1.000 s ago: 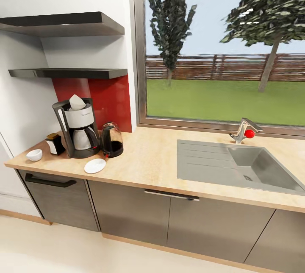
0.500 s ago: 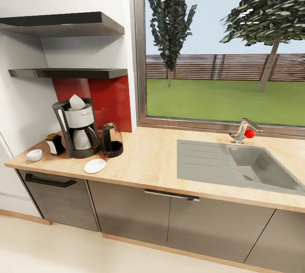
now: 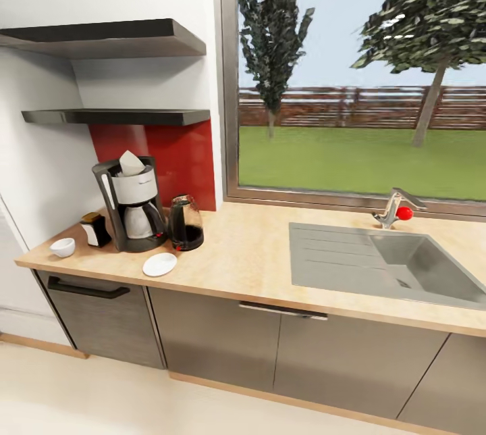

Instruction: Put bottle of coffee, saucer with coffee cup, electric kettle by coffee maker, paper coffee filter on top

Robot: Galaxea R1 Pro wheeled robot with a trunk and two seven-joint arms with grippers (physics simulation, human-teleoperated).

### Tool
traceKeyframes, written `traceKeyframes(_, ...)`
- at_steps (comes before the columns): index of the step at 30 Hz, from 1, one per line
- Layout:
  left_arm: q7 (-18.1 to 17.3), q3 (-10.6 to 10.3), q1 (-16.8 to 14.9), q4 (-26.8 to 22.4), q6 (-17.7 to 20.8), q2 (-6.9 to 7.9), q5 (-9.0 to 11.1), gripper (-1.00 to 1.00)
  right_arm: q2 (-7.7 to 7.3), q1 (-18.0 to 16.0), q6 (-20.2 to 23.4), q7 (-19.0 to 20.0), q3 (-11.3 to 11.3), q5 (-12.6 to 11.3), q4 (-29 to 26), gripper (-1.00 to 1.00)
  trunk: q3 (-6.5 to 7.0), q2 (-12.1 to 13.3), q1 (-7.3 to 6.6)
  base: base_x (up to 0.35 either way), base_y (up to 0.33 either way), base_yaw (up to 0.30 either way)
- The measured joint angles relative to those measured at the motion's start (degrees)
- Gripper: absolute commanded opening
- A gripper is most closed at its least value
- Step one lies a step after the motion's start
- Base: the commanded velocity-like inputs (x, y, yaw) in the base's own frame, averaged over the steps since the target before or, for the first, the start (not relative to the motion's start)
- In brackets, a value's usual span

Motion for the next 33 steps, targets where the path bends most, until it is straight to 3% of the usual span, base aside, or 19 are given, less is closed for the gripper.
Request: traceKeyframes(33, 0.27, -0.07, 0.00, -0.01, -0.33, -0.12, -0.53, 1.00, -0.10, 0.00, 0.00, -0.29, 0.00, 0.10, 0.11, 1.00, 0.00, 0.00, 0.00, 0.000, 0.333, 0.000)
